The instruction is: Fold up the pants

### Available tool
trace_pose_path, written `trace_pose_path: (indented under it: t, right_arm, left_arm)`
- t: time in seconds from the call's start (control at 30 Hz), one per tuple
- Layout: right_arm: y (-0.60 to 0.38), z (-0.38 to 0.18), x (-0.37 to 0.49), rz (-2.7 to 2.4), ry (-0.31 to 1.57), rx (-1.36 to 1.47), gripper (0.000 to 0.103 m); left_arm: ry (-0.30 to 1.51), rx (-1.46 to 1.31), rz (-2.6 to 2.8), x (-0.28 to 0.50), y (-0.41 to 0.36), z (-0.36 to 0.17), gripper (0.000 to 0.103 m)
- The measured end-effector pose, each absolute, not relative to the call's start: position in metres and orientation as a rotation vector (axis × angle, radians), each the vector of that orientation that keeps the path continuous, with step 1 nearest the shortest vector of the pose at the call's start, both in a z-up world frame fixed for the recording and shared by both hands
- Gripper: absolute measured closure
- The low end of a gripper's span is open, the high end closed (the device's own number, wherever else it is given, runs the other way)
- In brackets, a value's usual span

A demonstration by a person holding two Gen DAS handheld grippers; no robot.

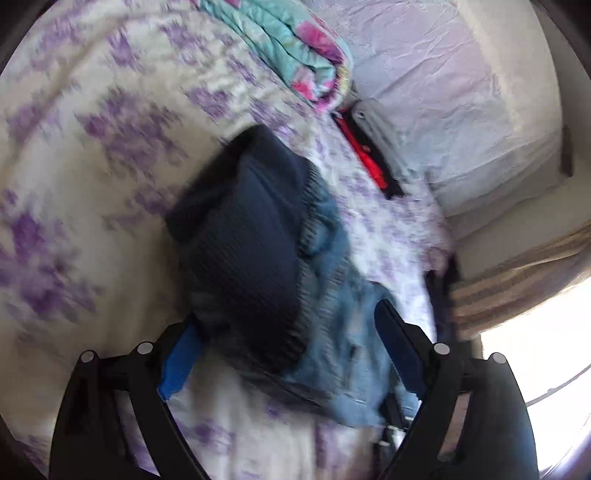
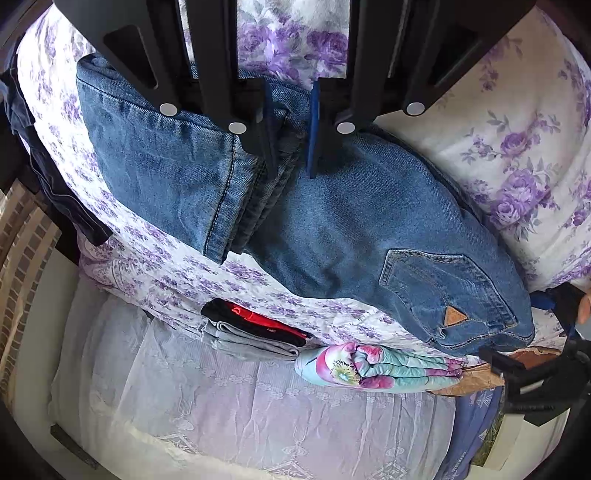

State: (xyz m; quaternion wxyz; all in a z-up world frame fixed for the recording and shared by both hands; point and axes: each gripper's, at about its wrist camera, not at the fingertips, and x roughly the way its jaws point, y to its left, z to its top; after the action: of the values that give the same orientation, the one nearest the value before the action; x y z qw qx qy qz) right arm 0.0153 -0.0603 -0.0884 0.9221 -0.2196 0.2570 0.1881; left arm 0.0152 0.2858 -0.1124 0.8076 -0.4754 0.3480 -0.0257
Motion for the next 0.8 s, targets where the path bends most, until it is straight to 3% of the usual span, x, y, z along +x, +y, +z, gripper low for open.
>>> trace_pose_path:
  t: [0.07,0.1,0.17,0.5,0.63,0.8]
  right_arm:
    - [-0.06,-0.088,0.015,0.385,0.526,-0.454,0.086]
    - [-0.061,-0.088,0.015,0.387,0.527,-0.454,0.086]
    - [-0.061,-0.088,0.015,0.39,0.529,-0.449,0.086]
    - [-0.063,-0.087,0.012,0.409,0.511,-0.439,0.084]
    - [-0.062,-0.087,0.01,0.405,0.497,-0.459,0.083]
    - [-0.062,-0.091,0.001,0.414,0.471,-0.49,0.08]
  left_arm:
    - [0.734,-1.03,-0.079,0.021,0.28,-0.115,0.017]
    - [0.724,-1.032,-0.081,0.024,0.279,-0.116,0.025]
    - [0.719,-1.01,-0.063,0.025,0.273,-0.115,0.072]
    - [0.612,-0.492,-0.173,0.05,0.171,-0.003,0.075]
    - [0.698,-0.218,-0.316,0.089,0.092,0.028,0.075]
    - [0.848,0.117,-0.422,0.124,-0.005,0.016,0.076]
